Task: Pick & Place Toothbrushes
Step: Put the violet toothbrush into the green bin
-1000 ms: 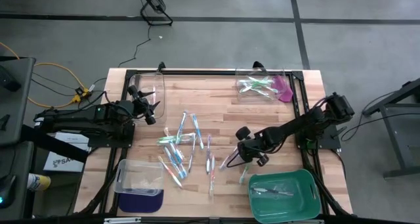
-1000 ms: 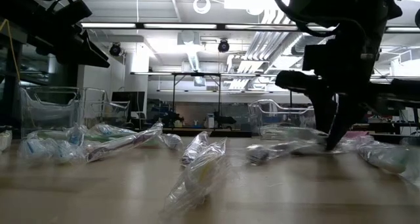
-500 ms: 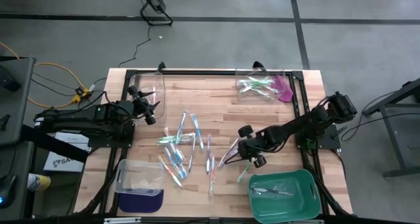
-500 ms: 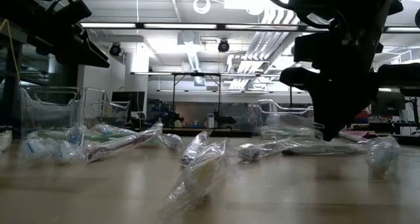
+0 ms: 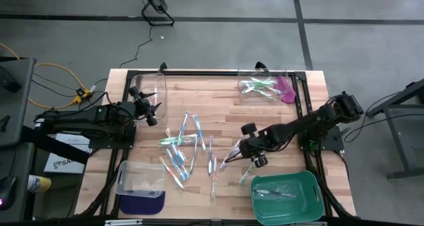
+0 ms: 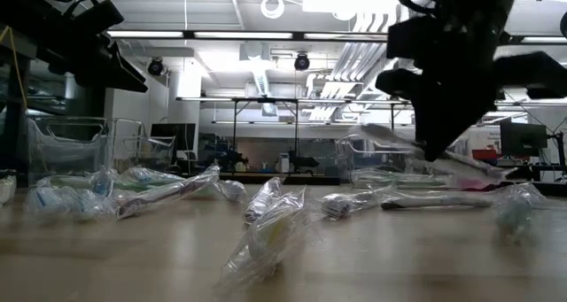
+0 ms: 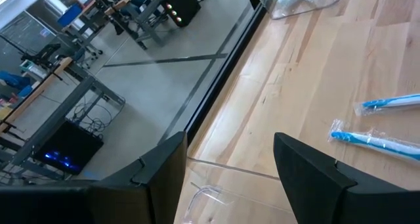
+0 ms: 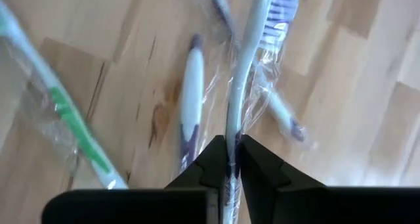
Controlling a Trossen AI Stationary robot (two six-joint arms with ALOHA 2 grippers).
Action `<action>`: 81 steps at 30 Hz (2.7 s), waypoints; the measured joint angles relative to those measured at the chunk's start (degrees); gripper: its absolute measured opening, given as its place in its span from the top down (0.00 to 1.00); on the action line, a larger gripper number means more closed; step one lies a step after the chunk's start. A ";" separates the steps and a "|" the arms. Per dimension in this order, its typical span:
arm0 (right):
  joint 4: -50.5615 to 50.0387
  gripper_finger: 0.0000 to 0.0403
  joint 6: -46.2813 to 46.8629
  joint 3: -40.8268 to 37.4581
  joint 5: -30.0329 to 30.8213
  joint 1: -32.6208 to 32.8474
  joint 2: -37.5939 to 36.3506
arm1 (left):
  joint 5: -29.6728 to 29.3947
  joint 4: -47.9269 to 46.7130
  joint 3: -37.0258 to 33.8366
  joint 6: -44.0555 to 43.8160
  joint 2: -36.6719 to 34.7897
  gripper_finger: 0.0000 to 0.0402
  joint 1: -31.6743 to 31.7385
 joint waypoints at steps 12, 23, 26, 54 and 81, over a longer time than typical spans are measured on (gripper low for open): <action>-21.54 0.94 6.50 13.36 -7.55 -0.02 -1.54 | 0.00 -0.31 -0.01 -0.15 -0.01 0.45 0.00; -27.59 0.93 15.77 15.72 -24.07 0.31 -4.39 | 0.00 -0.29 -0.01 -0.17 -0.02 0.45 0.00; -28.17 0.93 18.67 15.72 -29.61 0.98 -4.53 | 0.00 -0.28 -0.01 -0.20 -0.02 0.45 -0.01; -26.80 0.94 46.33 15.72 -26.13 25.87 -4.58 | 0.03 -0.28 -0.02 -1.22 -0.02 0.45 0.00; -18.03 0.88 59.57 15.68 -5.86 37.46 -2.52 | 0.06 -0.31 -0.02 -1.54 -0.02 0.45 0.00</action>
